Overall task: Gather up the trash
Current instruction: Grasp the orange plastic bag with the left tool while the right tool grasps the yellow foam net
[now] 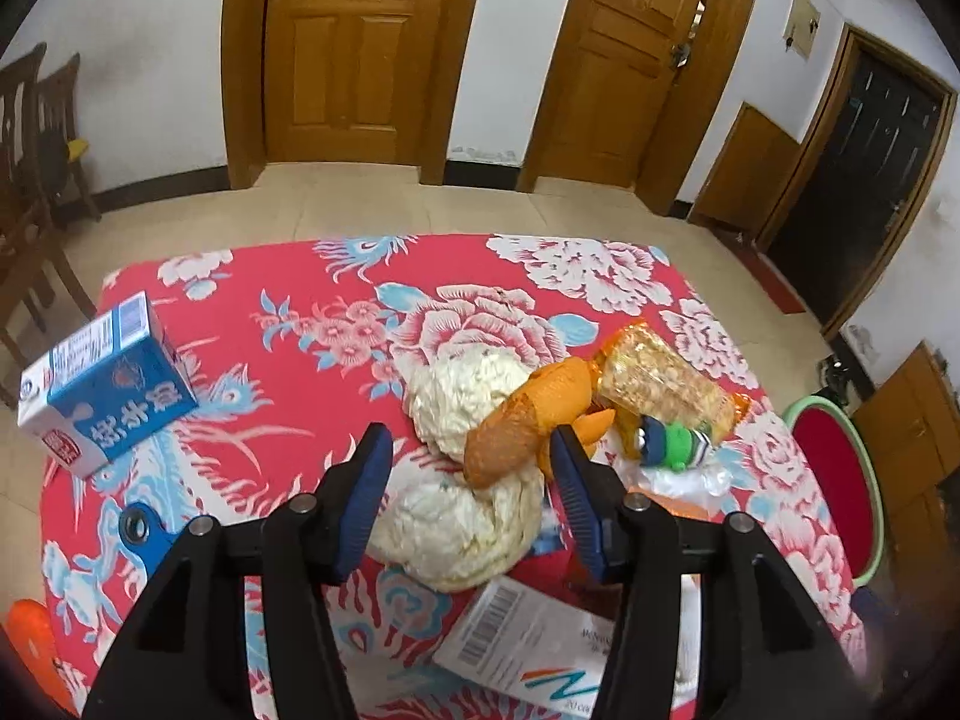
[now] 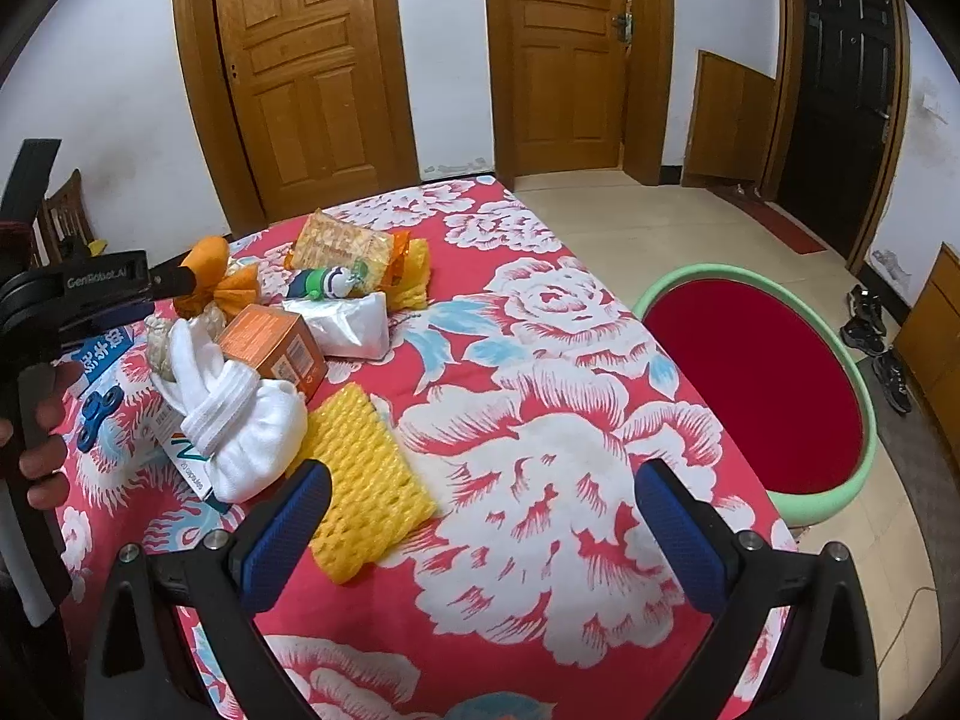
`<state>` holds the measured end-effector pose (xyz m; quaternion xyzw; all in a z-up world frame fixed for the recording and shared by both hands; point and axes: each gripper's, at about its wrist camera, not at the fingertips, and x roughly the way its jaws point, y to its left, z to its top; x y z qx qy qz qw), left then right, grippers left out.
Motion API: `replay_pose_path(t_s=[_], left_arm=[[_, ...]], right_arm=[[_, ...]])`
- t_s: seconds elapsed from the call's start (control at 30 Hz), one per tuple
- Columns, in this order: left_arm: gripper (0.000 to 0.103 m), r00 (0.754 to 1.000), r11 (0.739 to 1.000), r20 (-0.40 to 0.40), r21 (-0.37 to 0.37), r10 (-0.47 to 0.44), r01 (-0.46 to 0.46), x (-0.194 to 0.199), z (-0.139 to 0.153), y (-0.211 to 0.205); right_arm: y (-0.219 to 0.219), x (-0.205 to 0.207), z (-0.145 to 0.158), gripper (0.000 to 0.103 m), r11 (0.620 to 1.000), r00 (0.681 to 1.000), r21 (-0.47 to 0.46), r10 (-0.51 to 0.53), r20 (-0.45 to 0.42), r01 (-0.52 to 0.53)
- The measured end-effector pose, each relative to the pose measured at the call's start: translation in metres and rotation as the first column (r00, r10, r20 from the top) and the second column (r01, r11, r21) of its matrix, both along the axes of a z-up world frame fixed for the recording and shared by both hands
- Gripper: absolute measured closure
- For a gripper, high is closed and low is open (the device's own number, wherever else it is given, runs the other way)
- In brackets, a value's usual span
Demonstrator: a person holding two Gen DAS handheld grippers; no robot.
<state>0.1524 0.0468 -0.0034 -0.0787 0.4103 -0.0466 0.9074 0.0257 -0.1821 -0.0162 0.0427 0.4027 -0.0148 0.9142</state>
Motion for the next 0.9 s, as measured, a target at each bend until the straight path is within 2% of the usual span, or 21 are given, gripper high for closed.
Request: replay_pose_path(t_s=[0.3,0.33,0.37,0.43,0.47,0.7,0.9], left_arm=[[0.048,0.999,1.000,-0.048,-0.022,0.006,-0.007,0.019,-0.014,-0.009],[0.053,0.999,1.000,-0.045,-0.032,0.000,-0.001,0.018,-0.015,-0.010],[0.066,0.999,0.999,-0.041,-0.036,-0.008,0.007,0.018,-0.015,-0.011],[0.080,0.999,0.998,-0.035,-0.049,-0.031,0.029,0.016,-0.015,-0.013],[0.081,0.999,0.998,-0.030,-0.055,-0.036,0.034,0.014,-0.014,-0.014],[0.083,0.999,0.993,0.027,-0.110,-0.046,0.049,-0.008,0.006,-0.013],[0.083,0.998,0.990,0.056,-0.139,-0.019,0.027,-0.036,0.020,-0.005]], right_arm=[[-0.022,0.002,-0.003,0.000,0.999,1.000,0.041,-0.010,0.007,0.010],[-0.023,0.003,-0.004,0.000,0.999,1.000,0.045,-0.010,0.004,0.010],[-0.024,0.003,-0.005,0.000,0.999,1.000,0.048,-0.009,0.001,0.009],[-0.025,0.004,-0.007,0.000,0.999,1.000,0.053,-0.005,-0.002,0.005],[-0.026,0.004,-0.008,0.000,0.999,1.000,0.055,-0.002,-0.004,0.002],[-0.020,0.005,-0.011,0.000,0.998,0.999,0.054,0.045,-0.019,-0.044],[-0.006,0.010,-0.016,0.000,0.991,0.992,0.063,0.118,-0.036,-0.116]])
